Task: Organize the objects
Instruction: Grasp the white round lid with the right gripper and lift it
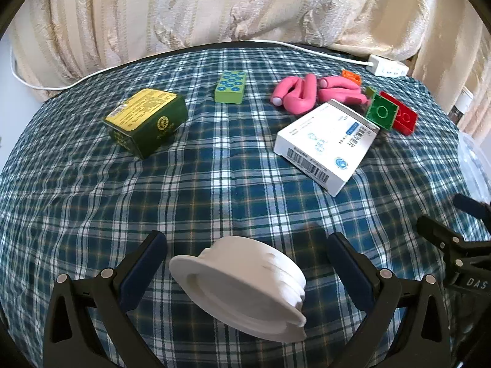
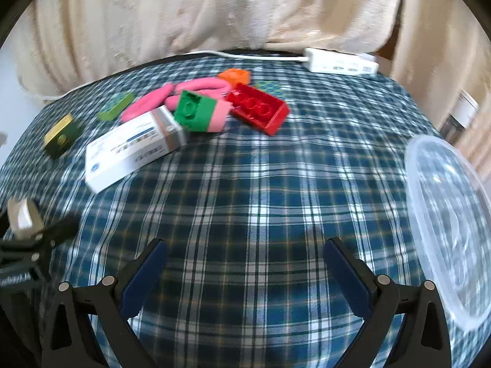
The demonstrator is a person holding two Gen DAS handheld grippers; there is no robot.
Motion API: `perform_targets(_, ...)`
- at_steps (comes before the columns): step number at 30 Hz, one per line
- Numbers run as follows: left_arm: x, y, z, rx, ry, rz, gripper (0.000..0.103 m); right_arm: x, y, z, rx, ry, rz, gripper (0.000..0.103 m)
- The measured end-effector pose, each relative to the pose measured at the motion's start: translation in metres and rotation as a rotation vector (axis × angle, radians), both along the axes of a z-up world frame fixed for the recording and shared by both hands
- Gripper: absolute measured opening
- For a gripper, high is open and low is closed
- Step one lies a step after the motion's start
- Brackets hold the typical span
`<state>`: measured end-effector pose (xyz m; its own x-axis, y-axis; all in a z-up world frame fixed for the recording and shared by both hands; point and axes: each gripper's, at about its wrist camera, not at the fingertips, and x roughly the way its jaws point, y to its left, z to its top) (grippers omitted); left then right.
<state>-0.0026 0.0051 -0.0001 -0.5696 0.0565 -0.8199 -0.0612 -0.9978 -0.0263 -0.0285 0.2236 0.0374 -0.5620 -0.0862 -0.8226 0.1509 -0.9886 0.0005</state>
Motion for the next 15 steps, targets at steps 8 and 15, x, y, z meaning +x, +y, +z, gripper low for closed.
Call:
perform_targets(8,0.002,-0.002,0.002,0.023,0.004,-0.043,0.103,-0.008,-0.001,0.001,0.006,-0.029,0.009,0.103)
perform_targets(15,0.003,-0.002,0.002,0.017,-0.004,-0.053,0.103,-0.023,-0.002,0.009,-0.095,-0.035,0.014,0.103)
